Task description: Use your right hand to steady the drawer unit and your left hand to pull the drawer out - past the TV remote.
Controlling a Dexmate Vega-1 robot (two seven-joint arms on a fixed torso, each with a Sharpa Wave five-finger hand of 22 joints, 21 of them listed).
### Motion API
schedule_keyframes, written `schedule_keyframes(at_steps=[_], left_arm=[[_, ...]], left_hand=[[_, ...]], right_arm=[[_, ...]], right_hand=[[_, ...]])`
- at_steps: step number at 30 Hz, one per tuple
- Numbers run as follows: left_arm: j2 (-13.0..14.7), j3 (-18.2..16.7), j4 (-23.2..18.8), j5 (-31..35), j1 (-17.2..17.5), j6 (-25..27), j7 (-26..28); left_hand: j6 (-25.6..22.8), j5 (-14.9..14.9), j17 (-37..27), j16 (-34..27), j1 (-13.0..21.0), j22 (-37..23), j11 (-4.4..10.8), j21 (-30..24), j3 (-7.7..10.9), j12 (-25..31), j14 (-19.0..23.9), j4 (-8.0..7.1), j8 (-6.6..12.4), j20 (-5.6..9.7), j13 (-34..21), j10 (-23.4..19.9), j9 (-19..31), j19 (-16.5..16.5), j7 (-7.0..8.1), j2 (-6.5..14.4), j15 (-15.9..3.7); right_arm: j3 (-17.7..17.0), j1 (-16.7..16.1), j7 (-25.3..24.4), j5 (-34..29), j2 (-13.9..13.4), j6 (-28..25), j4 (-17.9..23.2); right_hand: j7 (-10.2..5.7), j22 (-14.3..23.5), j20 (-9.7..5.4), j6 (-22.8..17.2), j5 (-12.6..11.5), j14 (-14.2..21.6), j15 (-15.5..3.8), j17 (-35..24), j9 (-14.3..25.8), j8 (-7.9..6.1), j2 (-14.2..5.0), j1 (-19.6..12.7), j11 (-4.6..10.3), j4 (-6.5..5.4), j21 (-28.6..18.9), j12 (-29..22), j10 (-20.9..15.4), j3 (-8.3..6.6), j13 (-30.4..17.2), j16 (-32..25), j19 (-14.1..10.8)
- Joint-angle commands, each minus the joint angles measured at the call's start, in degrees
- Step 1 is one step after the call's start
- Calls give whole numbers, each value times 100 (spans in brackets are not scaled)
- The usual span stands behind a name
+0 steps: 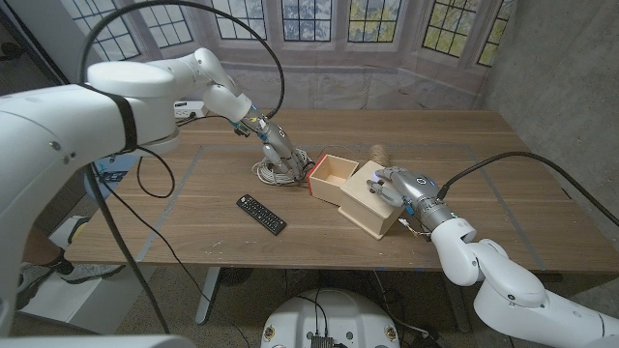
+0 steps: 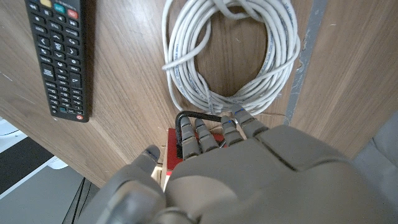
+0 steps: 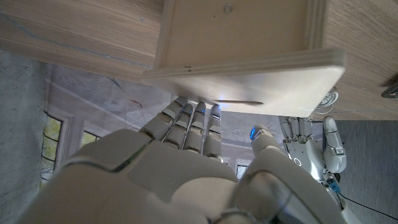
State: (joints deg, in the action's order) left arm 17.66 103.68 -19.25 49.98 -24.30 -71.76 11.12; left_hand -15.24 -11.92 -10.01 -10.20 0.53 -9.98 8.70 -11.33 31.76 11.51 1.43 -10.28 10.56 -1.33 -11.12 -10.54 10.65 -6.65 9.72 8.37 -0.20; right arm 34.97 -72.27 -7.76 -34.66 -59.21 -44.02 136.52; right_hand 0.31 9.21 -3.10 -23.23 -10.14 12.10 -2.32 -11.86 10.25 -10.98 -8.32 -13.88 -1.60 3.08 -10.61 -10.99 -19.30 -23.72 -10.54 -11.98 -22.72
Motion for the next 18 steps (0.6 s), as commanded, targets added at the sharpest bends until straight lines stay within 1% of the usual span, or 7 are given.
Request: schedule_keyframes(at_steps=[1, 4, 5, 10, 18], left_arm=[[97, 4, -6, -109, -69, -203, -178], [114, 7, -17, -130, -73, -265, -206], [116, 7, -12, -135, -72, -277, -206], [154, 4, -11, -153, -101, -385, -220], [241, -38, -31, -225, -133, -581, -306]], left_hand=[[1, -19, -21, -34, -8, -29, -31, -24, -28, 41, 26, -13, 39, 24, -4, 3, 18, -11, -3, 71, 0], [5, -19, -21, -34, -8, -29, -34, -25, -29, 37, 28, -12, 38, 25, -4, 15, 18, -15, -6, 70, -3], [5, -19, -21, -34, -8, -29, -37, -25, -29, 37, 28, -12, 38, 23, -4, 15, 18, -13, -4, 70, -1], [7, -19, -21, -34, -7, -29, -33, -22, -30, 40, 28, -12, 38, 25, -4, 8, 18, -6, 1, 69, -5], [3, -18, -20, -35, -6, -29, -30, -24, -32, 44, 30, -11, 41, 38, -4, 2, 18, -12, 6, 67, -13]], right_arm=[[-128, -75, -153, 171, 19, 106, -190], [-149, -88, -160, 215, -2, 128, -211], [-145, -82, -144, 224, 31, 66, -207], [-306, -164, -282, 517, 101, 136, -259], [-261, -132, -349, 564, 55, 181, -297]], right_hand=[[-14, 30, -24, -56, -30, 45, -68, -9, 10, 11, 1, 42, 3, -4, -25, -12, -29, -56, -17, -20, -152], [-15, 30, -26, -60, -30, 45, -65, -10, 10, 10, 1, 44, 10, -4, -25, -13, -31, -57, -17, -19, -154], [-15, 30, -24, -60, -31, 47, -65, -8, 10, 10, 1, 40, 9, 0, -25, -13, -32, -60, -17, -19, -155], [-8, 30, -28, -57, -31, 43, -62, -9, 10, 13, 1, 41, 9, 3, -24, -11, -29, -60, -17, -17, -155], [-11, 30, -31, -47, -30, 41, -66, -12, 10, 17, -1, 39, 5, 9, -22, -9, -24, -61, -17, -17, -157]])
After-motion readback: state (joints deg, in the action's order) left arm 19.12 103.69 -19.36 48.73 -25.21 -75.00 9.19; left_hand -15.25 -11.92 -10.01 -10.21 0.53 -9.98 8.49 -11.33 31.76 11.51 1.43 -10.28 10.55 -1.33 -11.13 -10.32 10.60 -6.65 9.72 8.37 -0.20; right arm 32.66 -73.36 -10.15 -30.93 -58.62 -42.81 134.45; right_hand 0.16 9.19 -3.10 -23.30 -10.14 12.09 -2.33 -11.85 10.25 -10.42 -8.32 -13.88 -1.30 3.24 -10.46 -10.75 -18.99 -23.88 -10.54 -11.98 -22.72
